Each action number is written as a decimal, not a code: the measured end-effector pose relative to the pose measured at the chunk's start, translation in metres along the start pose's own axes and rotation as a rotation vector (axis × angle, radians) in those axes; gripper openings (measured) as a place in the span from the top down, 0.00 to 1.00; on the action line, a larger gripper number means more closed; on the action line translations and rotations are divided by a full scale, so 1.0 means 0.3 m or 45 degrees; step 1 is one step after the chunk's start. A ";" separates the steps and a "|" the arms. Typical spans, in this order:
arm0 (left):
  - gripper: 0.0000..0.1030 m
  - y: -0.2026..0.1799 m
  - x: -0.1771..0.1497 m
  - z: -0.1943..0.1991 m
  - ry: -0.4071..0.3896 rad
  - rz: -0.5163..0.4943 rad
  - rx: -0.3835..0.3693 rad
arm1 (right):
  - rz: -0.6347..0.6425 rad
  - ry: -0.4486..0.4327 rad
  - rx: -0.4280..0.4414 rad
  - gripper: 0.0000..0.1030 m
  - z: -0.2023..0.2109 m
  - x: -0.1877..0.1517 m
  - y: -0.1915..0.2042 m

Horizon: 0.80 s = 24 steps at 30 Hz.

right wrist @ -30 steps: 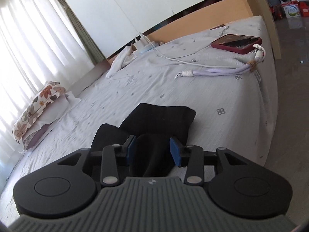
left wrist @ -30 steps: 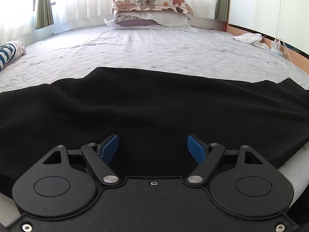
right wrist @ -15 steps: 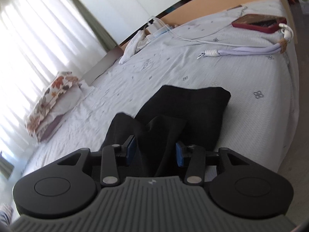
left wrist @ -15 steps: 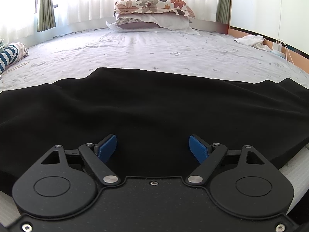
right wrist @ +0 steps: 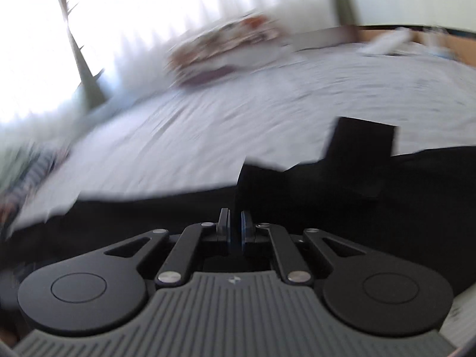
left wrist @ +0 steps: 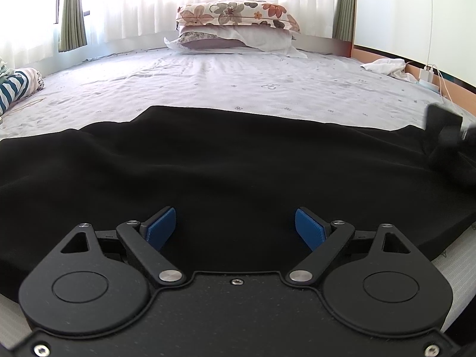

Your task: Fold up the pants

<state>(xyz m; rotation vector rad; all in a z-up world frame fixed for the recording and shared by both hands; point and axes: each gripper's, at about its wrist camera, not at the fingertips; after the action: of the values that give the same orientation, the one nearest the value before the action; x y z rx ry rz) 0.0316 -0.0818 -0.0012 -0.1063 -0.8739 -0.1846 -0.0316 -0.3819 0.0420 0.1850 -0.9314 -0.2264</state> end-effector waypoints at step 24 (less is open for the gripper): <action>0.10 -0.009 -0.006 -0.012 -0.014 -0.027 -0.016 | -0.470 -0.036 -0.564 0.38 -0.116 0.118 -0.308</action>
<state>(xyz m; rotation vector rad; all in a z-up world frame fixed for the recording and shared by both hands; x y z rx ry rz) 0.0326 -0.0849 -0.0048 -0.1100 -0.8855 -0.2098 0.0065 -0.4783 0.0256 -0.0588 -0.8484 -0.7699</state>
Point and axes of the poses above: each gripper's, at about its wrist camera, not at the fingertips, and z roughly against the way its jaws point, y to its left, x to its top, and after that the axes turned 5 degrees about y, right-handed
